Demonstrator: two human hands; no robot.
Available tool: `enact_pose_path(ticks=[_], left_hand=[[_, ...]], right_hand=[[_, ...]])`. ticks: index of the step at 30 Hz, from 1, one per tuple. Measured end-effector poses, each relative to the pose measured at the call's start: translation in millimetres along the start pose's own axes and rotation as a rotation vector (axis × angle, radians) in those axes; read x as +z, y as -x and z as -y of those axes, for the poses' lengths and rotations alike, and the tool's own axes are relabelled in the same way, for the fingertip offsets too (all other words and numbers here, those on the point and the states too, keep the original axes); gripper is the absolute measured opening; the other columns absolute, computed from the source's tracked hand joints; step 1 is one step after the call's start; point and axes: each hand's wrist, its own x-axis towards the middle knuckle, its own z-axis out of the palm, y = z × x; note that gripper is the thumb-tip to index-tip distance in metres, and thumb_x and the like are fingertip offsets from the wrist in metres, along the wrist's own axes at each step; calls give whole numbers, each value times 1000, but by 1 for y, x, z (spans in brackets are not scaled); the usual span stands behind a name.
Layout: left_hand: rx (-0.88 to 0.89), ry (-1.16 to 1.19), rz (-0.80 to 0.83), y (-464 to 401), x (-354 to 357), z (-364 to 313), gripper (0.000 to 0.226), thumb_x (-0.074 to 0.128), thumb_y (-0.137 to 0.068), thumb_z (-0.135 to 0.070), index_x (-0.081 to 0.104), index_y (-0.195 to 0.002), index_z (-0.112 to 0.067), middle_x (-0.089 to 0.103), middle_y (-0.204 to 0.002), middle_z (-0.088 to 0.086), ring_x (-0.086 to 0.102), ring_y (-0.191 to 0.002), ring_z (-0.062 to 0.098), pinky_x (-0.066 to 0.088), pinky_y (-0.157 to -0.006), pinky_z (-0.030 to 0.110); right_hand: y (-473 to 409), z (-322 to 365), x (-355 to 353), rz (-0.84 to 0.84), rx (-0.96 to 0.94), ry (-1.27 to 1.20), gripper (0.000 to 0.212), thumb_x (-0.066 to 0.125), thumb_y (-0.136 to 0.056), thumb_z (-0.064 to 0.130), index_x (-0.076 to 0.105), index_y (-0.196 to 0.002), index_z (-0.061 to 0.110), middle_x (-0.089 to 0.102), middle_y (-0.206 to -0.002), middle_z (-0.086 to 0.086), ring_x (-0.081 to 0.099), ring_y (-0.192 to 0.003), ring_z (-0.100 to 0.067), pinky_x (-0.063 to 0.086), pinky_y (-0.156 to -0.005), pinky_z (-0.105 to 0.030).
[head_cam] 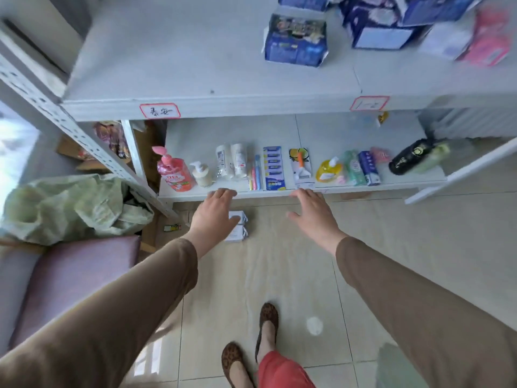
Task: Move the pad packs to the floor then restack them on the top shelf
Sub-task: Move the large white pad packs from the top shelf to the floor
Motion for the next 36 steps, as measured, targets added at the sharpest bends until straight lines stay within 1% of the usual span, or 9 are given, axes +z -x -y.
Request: enact_pose_path(ticks=[4,8,13,20,23,26,29,34,36], left_hand=[[95,-22,-89,-9,-64,-55,60,70,-84,-31,46,-138,-22,47,-141,-1,43,-128,22,43,-98,37],[163,3,-148,-38,-109,-101,59,68,-86,-31,45,-139,-19,46,-142,0,40,-131,22,40,-106,38],[197,-29,-184,-99,-141,-159,61,69,-87,-30,44,-141,-19,45,-144,1,39,-132,23,40,-108,41],[175,-89,-250,-193,-171,-234,63,68,-88,-37,41,-143,-20,44,-145,1,41,-132,24,44,-102,41],[152,-53,-275,-232,-189,-251,66,68,-89,-36,39,-145,-19,41,-148,3,39,-135,26,39,-107,42],[141,5,-310,-276,-205,-259,63,70,-87,-32,44,-142,-18,45,-145,5,40,-133,28,33,-109,38],[101,44,-318,-322,-218,-260,62,69,-87,-35,45,-141,-18,44,-144,5,40,-132,26,34,-107,38],[63,118,-325,-391,-233,-256,64,67,-88,-38,42,-142,-15,45,-142,8,43,-130,28,36,-106,41],[41,147,-320,-416,-239,-255,65,67,-89,-40,41,-142,-14,46,-141,10,45,-128,29,37,-106,42]], right_hand=[[9,9,-84,-105,-41,20,44,63,-89,27,51,-130,16,58,-129,-6,47,-120,-30,41,-97,-39],[-6,1,-155,-193,-57,29,45,62,-90,26,50,-132,15,58,-128,-8,47,-120,-31,43,-96,-42],[-51,-33,-228,-236,-103,31,47,63,-90,27,48,-133,16,56,-132,-6,45,-123,-28,42,-99,-43],[-130,-90,-317,-283,-173,-9,52,62,-92,27,44,-139,15,52,-139,-6,42,-128,-26,39,-103,-38],[-168,-107,-350,-314,-186,-58,50,61,-94,29,45,-140,16,50,-140,-4,41,-130,-24,35,-99,-31],[-207,-120,-376,-345,-185,-85,48,60,-97,33,45,-139,16,49,-141,-3,38,-132,-24,32,-96,-28],[-245,-129,-401,-390,-175,-85,45,57,-98,35,48,-137,14,51,-139,-5,40,-132,-26,36,-103,-35],[-298,-148,-438,-484,-111,-62,42,52,-100,36,51,-134,12,56,-133,-8,44,-125,-26,35,-96,-33],[-316,-158,-452,-495,-80,-36,43,50,-101,36,50,-135,10,54,-136,-10,42,-127,-28,36,-100,-37]])
